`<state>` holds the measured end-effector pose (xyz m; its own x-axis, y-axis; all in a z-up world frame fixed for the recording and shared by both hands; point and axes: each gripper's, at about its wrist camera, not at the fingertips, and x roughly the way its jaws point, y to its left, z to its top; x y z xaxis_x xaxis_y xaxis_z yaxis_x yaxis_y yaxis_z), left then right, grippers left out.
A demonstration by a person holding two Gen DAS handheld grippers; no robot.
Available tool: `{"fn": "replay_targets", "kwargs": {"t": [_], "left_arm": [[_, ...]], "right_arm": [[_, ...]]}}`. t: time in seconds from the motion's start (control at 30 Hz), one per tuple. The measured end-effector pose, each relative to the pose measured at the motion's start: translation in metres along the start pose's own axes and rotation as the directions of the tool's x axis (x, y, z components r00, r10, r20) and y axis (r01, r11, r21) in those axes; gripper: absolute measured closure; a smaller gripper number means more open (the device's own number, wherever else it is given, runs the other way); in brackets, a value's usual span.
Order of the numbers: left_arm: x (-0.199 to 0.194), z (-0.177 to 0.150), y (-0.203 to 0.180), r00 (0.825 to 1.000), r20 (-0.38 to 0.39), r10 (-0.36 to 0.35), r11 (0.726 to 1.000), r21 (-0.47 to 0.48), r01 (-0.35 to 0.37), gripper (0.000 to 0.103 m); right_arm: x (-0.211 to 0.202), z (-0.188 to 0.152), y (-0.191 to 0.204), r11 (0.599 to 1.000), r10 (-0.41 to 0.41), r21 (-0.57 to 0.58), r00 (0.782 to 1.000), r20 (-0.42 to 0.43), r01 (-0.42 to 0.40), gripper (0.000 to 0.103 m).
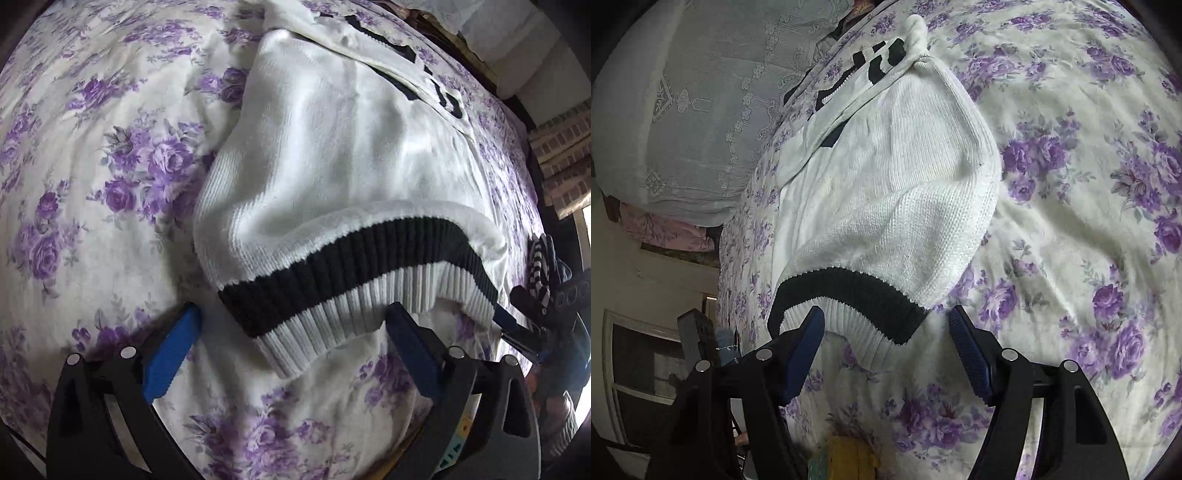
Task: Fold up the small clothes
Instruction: 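Grasp the striped hem with both grippers and lift it toward the collar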
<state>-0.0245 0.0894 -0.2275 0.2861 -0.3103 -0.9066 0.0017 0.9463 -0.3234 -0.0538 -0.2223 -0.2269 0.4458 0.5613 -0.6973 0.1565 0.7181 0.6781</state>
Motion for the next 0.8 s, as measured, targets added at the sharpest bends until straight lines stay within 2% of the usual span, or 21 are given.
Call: {"fn": "replay_targets", "kwargs": {"t": [0.1,0.17,0.23,0.27,0.3,0.33,0.37,0.4,0.47,0.53,0.63,0.67,0.73,0.8], "left_arm": [[0.006,0.007,-0.012,1.0,0.016,0.027,0.998,0.047,-0.028,0.005],[0.005,0.008,-0.015,0.999,0.033,0.043,0.996,0.072,-0.046,0.006],[0.002,0.008,-0.015,0.996,0.052,0.067,0.994,0.079,-0.071,0.023],[0.0,0.009,-0.015,0.996,0.06,0.073,0.994,0.077,-0.077,0.028],[-0.005,0.008,-0.011,0.995,0.067,0.07,0.994,0.075,-0.074,0.04],[-0.009,0.008,-0.012,0.996,0.07,0.052,0.995,0.079,-0.057,0.056],[-0.012,0.008,-0.012,0.998,0.065,0.027,0.996,0.085,-0.033,0.061],[-0.014,0.008,-0.011,0.998,0.055,0.008,0.996,0.087,-0.013,0.063],[-0.011,0.009,-0.014,0.999,0.041,0.017,0.995,0.095,-0.021,0.061],[-0.005,0.01,-0.013,0.999,0.029,0.015,0.997,0.08,-0.018,0.052],[0.0,0.013,-0.016,1.0,0.027,0.014,0.997,0.079,-0.016,0.048],[0.0,0.013,-0.019,0.999,0.031,0.022,0.995,0.092,-0.025,0.049],[-0.001,0.011,-0.026,0.998,0.049,0.039,0.99,0.135,-0.045,0.062],[-0.004,0.01,-0.03,0.997,0.057,0.061,0.985,0.161,-0.069,0.065]], "right_arm": [[0.005,0.0,0.003,1.0,-0.017,-0.017,1.0,0.011,0.018,0.051],[0.009,-0.001,0.004,0.999,-0.027,-0.021,1.0,0.012,0.027,0.056],[0.01,-0.001,0.006,0.999,-0.029,-0.034,1.0,0.007,0.029,0.065],[0.011,-0.001,0.008,0.999,-0.03,-0.044,1.0,0.001,0.03,0.07],[0.011,-0.002,0.008,0.998,-0.03,-0.05,1.0,-0.002,0.03,0.079],[0.011,-0.002,0.01,0.998,-0.023,-0.053,1.0,-0.005,0.023,0.084],[0.011,-0.002,0.013,0.998,-0.017,-0.06,1.0,-0.008,0.017,0.085],[0.013,-0.002,0.015,0.997,-0.019,-0.069,1.0,-0.011,0.018,0.085],[0.016,-0.001,0.013,0.998,-0.034,-0.062,0.999,-0.024,0.032,0.083],[0.022,0.0,0.005,1.0,-0.023,-0.006,0.999,-0.032,0.023,0.08],[0.026,0.0,0.004,1.0,-0.012,0.006,1.0,-0.026,0.012,0.077],[0.026,0.0,0.007,1.0,-0.02,-0.015,1.0,-0.022,0.02,0.077],[0.026,0.0,0.013,0.997,-0.037,-0.062,0.999,-0.013,0.036,0.086],[0.021,0.0,0.015,0.997,-0.033,-0.074,0.999,-0.005,0.033,0.089]]}}
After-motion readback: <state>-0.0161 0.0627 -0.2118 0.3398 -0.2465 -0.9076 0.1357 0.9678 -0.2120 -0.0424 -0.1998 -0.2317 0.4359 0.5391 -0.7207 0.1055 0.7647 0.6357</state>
